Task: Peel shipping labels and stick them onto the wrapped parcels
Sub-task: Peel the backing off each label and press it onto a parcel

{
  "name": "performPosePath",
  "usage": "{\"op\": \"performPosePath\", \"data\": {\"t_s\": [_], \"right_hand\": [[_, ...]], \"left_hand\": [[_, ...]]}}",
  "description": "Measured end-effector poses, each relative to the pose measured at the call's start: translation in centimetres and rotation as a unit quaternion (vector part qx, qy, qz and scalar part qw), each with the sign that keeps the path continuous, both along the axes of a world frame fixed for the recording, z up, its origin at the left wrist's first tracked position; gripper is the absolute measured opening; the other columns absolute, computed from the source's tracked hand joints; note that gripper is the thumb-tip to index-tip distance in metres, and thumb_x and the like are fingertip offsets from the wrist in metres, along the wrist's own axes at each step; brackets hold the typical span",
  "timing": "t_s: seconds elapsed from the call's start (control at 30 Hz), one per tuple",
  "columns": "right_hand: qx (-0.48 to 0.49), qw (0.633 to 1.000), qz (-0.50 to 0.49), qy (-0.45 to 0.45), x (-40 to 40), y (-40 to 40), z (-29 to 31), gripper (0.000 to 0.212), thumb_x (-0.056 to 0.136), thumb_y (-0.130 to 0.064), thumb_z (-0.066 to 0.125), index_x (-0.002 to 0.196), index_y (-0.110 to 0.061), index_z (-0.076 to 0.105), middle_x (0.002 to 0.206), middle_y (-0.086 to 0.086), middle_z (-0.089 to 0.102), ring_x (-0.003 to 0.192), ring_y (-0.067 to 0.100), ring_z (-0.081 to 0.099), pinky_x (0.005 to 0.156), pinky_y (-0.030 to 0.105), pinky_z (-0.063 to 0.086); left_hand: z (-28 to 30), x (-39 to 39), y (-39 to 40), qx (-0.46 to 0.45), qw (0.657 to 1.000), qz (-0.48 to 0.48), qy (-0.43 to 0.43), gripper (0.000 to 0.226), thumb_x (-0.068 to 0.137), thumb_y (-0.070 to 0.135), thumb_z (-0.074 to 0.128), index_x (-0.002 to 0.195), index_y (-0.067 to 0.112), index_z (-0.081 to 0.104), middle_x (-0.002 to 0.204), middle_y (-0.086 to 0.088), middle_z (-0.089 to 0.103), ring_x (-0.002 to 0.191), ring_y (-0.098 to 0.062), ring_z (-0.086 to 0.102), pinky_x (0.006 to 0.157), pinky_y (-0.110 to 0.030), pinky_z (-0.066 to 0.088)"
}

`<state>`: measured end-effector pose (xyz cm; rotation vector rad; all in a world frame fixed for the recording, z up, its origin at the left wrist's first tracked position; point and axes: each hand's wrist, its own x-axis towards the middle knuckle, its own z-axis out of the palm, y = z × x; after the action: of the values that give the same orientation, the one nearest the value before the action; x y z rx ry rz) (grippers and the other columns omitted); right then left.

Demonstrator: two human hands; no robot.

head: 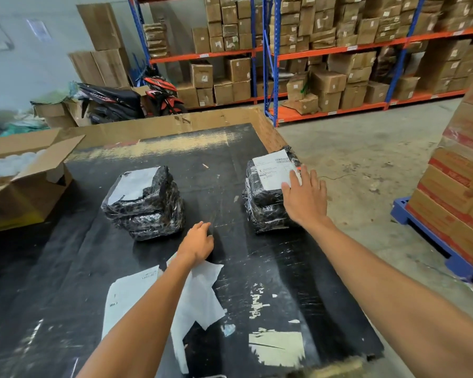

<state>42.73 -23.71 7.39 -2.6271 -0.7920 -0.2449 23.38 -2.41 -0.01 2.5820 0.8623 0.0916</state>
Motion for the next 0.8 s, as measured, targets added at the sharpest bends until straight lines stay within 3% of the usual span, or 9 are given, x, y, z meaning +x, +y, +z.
{"op": "performPosePath", "data": {"t_s": [0.1,0.2,0.27,0.37,0.5,0.6,0.7,0.8], "right_hand": [[0.035,0.997,0.025,-0.063,-2.7,0.2,-0.3,0.049,0.103,-0.032,0.046,0.15,-0.017,0.046,0.166,0.014,0.025,0.155,0.033,0.016,0.123,0.054,0.014],[0.118,0.983,0.099,-0.098,-6.9,1.2,-0.9,0.032,0.094,-0.023,0.061,0.126,-0.019,0.065,0.15,0.01,0.05,0.141,0.032,0.042,0.114,0.051,0.029],[0.156,0.972,0.165,-0.055,-10.1,2.3,-1.9,0.024,0.094,-0.018,0.06,0.116,-0.019,0.069,0.132,0.005,0.059,0.125,0.027,0.052,0.105,0.046,0.04],[0.142,0.948,0.263,0.109,-14.7,4.3,-3.7,0.025,0.099,-0.017,0.051,0.117,-0.017,0.069,0.119,0.004,0.063,0.112,0.023,0.056,0.095,0.037,0.046],[0.114,0.903,0.317,0.267,-19.3,7.4,-5.4,0.025,0.098,-0.017,0.051,0.111,-0.015,0.073,0.104,0.003,0.072,0.091,0.018,0.064,0.074,0.025,0.046],[0.124,0.887,0.312,0.317,-22.0,9.9,-6.0,0.023,0.094,-0.013,0.054,0.102,-0.015,0.076,0.087,-0.005,0.07,0.077,0.011,0.063,0.073,0.023,0.047],[0.1,0.894,0.262,0.349,-23.9,12.3,-6.5,0.021,0.092,-0.027,0.063,0.091,-0.008,0.072,0.086,0.006,0.072,0.086,0.022,0.068,0.081,0.035,0.056],[0.05,0.909,0.226,0.346,-24.8,13.9,-7.0,0.047,0.085,-0.051,0.073,0.079,-0.006,0.062,0.087,0.015,0.07,0.094,0.031,0.068,0.074,0.039,0.05]], "left_hand": [[1.0,-2.7,-1.6,0.016,0.997,0.017,-0.076,0.042,0.099,0.013,0.05,0.14,0.006,0.055,0.148,-0.014,0.051,0.139,-0.028,0.045,0.114,-0.034,0.033],[1.4,-6.4,-2.8,0.027,0.986,0.066,-0.151,0.031,0.096,0.01,0.055,0.123,0.008,0.069,0.131,-0.01,0.064,0.118,-0.026,0.061,0.103,-0.034,0.043],[1.3,-9.2,-3.1,0.029,0.978,0.102,-0.177,0.027,0.094,0.007,0.056,0.117,0.007,0.072,0.122,-0.01,0.067,0.112,-0.027,0.064,0.099,-0.034,0.046],[0.8,-13.7,-2.8,0.03,0.971,0.167,-0.169,0.03,0.094,0.005,0.054,0.117,0.009,0.072,0.123,-0.009,0.066,0.114,-0.027,0.063,0.099,-0.035,0.046],[-0.3,-18.5,-1.4,0.033,0.967,0.197,-0.155,0.033,0.096,0.004,0.052,0.123,0.01,0.069,0.13,-0.01,0.064,0.12,-0.03,0.059,0.103,-0.038,0.044],[-1.1,-21.0,0.0,0.031,0.974,0.182,-0.131,0.037,0.098,0.005,0.05,0.132,0.011,0.064,0.14,-0.011,0.06,0.135,-0.03,0.05,0.109,-0.037,0.036],[-1.9,-22.5,1.5,-0.001,0.985,0.155,-0.075,0.041,0.104,0.022,0.048,0.145,0.02,0.053,0.159,-0.01,0.039,0.151,-0.029,0.027,0.122,-0.047,0.021],[-2.9,-22.8,2.4,-0.025,0.989,0.136,-0.049,0.046,0.104,0.039,0.046,0.15,0.031,0.045,0.167,-0.003,0.02,0.155,-0.027,0.011,0.124,-0.052,0.009]]}}
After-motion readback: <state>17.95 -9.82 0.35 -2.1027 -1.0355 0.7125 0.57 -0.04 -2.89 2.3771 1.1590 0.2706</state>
